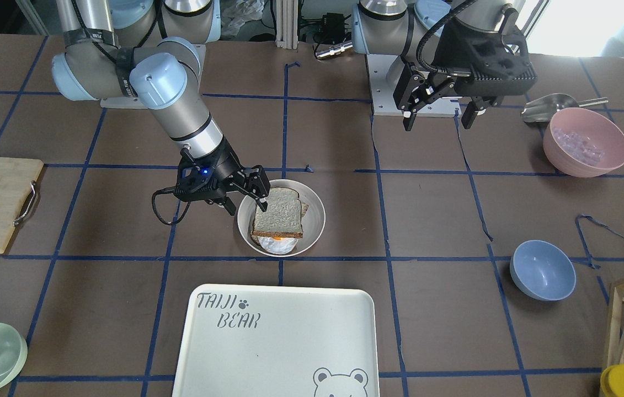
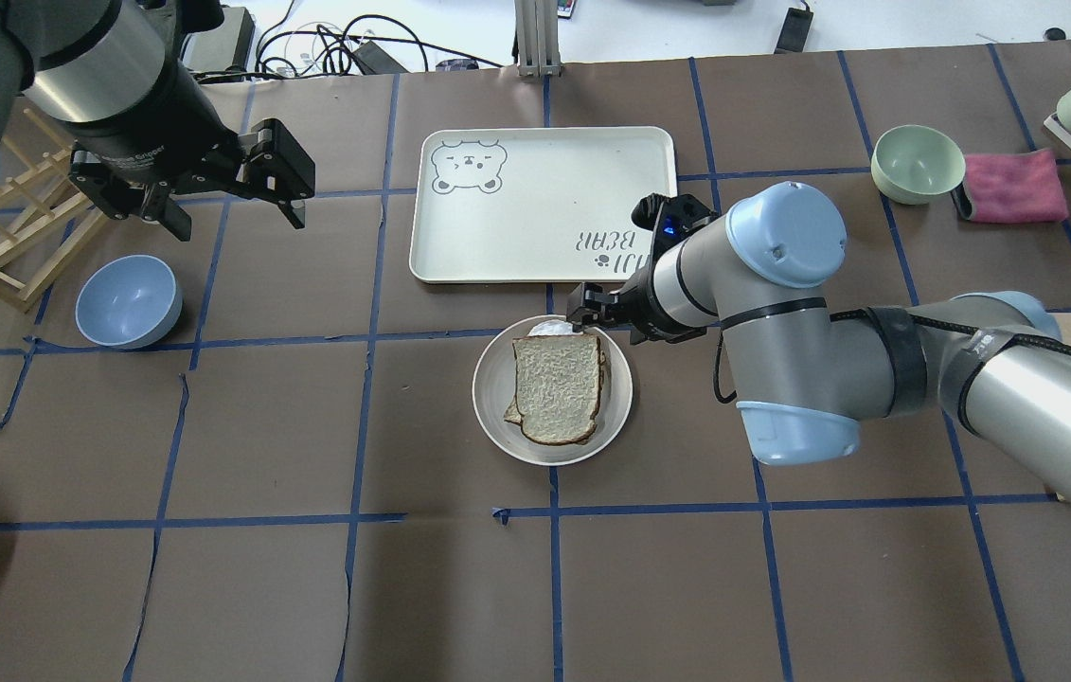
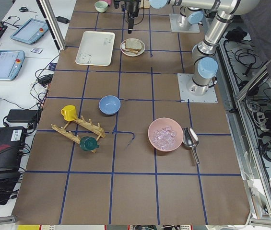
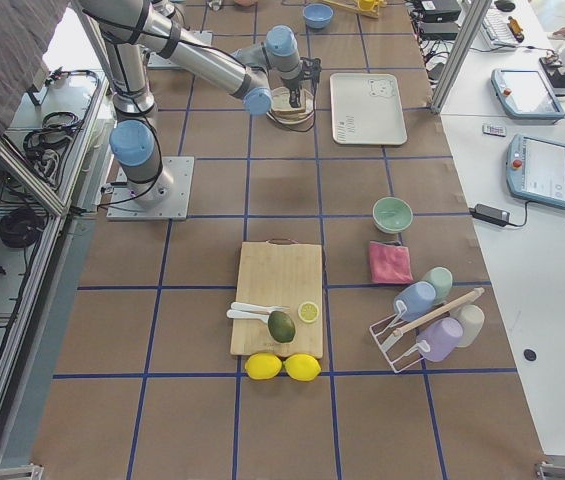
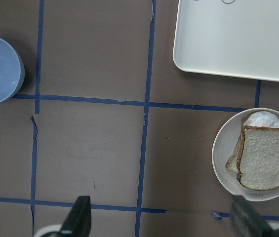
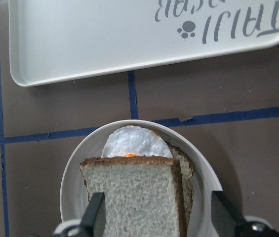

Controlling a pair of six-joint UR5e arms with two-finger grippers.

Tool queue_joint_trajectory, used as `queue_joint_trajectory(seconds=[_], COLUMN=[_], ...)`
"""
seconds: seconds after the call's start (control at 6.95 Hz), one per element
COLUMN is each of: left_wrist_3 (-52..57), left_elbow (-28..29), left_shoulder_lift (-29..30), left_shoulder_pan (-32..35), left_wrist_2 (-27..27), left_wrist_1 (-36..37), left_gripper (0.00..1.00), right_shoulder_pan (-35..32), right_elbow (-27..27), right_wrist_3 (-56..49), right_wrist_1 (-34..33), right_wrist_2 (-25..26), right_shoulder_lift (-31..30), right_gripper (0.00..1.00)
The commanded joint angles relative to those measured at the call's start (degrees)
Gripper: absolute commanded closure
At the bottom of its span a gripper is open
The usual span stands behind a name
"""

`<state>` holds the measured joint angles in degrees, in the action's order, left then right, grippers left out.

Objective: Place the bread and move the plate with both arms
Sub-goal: 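Lower the bread onto the egg and open the right gripper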

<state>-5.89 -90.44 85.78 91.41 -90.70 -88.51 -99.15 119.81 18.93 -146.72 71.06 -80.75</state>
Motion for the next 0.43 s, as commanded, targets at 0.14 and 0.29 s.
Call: queue_joint_trajectory(seconds=[0.14, 0.29], left_wrist_3=[0.8, 0.9], left_elbow=[0.4, 0.7], left_shoulder_lift=[0.6, 1.0], left_shoulder_pan=[-0.1, -0.1], left_wrist_2=[-0.2, -0.2], left_wrist_1=[-0.6, -0.8], left_gripper=[0.0, 0.0], right_shoulder_pan=[0.7, 1.5], right_elbow=[-22.3, -31.1], right_wrist_3=[-8.8, -14.8], right_wrist_1=[29.0, 37.7], right_wrist_2=[3.9, 8.9], right_shoulder_lift=[0.4, 2.2], right_gripper=[0.08, 0.08])
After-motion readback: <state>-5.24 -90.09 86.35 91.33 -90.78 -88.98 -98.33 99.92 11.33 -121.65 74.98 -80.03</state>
